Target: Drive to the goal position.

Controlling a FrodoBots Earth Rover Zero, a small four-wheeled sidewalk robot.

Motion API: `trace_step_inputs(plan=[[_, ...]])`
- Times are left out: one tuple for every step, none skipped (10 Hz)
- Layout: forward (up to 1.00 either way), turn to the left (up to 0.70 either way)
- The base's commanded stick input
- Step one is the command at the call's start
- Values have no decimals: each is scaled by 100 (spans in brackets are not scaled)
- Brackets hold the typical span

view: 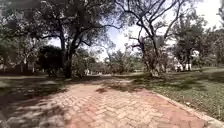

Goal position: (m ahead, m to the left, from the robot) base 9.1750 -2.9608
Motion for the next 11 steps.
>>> trace_step_inputs(plan=[[70, 0], [70, 0], [70, 0], [70, 0], [70, 0], [70, 0], [70, 0], [70, 0], [70, 0], [70, 0], [70, 0]])
